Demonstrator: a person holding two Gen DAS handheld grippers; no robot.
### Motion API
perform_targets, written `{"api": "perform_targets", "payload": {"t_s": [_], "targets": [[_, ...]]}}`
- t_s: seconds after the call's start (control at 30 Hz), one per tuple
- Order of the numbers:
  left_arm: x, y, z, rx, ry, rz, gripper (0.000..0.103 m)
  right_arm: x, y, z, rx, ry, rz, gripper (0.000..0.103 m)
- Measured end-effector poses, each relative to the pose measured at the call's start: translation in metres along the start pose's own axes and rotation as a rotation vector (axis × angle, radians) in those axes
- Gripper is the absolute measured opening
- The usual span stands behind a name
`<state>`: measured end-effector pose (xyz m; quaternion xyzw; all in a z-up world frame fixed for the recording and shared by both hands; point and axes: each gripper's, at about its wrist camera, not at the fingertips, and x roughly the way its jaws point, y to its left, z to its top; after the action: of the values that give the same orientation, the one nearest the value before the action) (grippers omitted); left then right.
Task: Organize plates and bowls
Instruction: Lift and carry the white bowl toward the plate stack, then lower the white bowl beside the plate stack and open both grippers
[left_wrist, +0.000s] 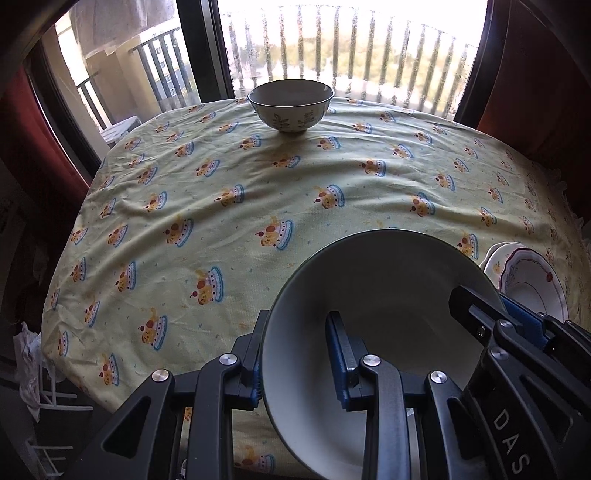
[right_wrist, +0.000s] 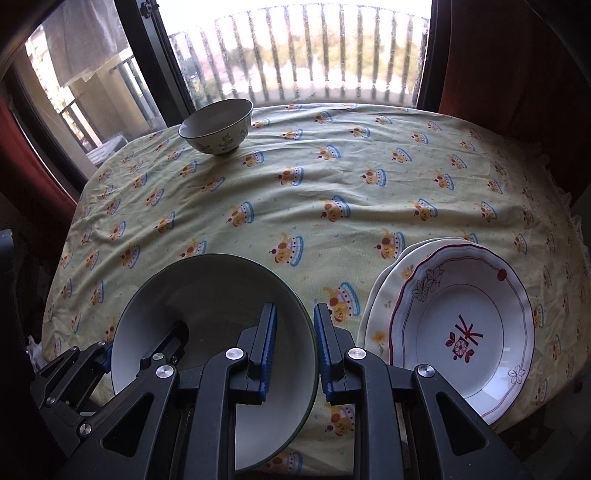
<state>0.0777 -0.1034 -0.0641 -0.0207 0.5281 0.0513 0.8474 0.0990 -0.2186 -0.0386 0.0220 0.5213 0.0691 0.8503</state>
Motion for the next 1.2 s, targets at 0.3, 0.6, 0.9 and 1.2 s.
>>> {"api": "perform_targets", "payload": {"t_s": [0.3,0.6,0.9,1.2], "targets": [[0.013,0.000,-0.002,-0.018,0.030,0.001,0.028,0.013,0.001,-0.002,-0.008,0.018,0.003,0.024],[0.021,-0.007,-0.003,0.021,0.022,0.007,0.028,0.022,-0.005,-0.005,-0.007,0.037,-0.002,0.024],[0.015,-0.001,0.001,0.005,0.026,-0.027,0.041,0.018,-0.001,-0.001,-0.022,0.031,0.033,0.036],[-0.018,0.012,0.026,0.013,-0.036,-0.050,0.069,-0.011,0.012,0.021,-0.011,-0.038,0.056,0.071]]}}
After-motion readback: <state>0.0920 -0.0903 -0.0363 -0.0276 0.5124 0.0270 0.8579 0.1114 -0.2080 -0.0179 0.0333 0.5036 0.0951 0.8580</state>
